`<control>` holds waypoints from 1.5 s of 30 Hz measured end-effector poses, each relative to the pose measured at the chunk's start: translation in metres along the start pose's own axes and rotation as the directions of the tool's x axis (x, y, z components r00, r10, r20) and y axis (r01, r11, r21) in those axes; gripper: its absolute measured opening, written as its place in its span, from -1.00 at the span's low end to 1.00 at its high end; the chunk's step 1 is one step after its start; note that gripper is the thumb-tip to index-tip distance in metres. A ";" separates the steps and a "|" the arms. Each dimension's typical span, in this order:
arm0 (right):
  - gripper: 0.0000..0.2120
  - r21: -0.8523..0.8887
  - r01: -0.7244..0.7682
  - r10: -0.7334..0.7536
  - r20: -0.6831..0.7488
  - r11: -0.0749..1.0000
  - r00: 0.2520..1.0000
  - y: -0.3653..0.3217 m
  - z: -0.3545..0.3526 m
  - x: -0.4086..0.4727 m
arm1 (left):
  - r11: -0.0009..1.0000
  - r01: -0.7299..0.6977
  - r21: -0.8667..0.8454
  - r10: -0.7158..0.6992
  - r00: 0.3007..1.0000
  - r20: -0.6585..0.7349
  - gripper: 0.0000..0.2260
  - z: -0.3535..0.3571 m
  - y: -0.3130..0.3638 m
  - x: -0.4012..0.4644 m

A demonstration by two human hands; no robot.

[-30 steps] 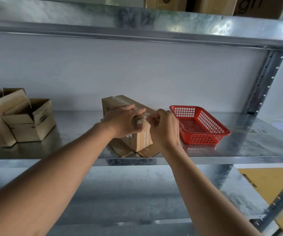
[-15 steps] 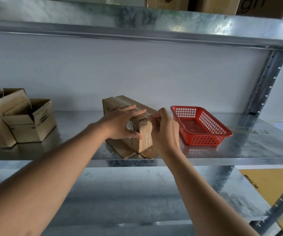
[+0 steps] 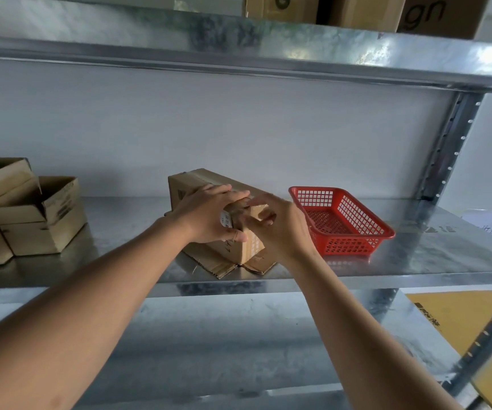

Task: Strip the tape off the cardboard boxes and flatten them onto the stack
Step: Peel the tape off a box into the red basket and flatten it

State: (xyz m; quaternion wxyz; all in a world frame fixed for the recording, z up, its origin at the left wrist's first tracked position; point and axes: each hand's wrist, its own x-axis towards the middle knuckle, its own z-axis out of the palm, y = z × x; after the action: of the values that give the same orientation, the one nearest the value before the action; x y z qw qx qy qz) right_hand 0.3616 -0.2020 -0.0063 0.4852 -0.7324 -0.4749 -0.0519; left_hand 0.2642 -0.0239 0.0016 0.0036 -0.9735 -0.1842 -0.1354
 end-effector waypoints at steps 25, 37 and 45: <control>-0.83 -0.086 0.232 -0.231 0.024 0.969 0.973 0.028 0.030 -0.010 | 0.998 -0.043 -0.050 0.042 0.999 -0.005 -0.03 0.001 -0.004 -0.003; -0.90 -0.191 0.005 -0.023 -0.095 0.982 0.995 0.014 0.028 -0.002 | 0.974 -0.088 -0.208 0.125 0.978 0.169 -0.36 -0.008 -0.033 0.008; -0.87 -0.299 0.016 -0.037 -0.062 0.954 0.997 0.010 0.021 0.000 | 0.957 -0.103 -0.272 0.147 0.979 0.144 -0.50 -0.001 -0.039 0.016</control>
State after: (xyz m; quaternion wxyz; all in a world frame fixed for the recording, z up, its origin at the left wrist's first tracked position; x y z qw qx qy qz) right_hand 0.3608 -0.1865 -0.0240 0.3839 -0.7887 -0.4549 -0.1541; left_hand 0.2642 0.0183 0.0056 -0.1323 -0.9828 -0.1020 -0.0781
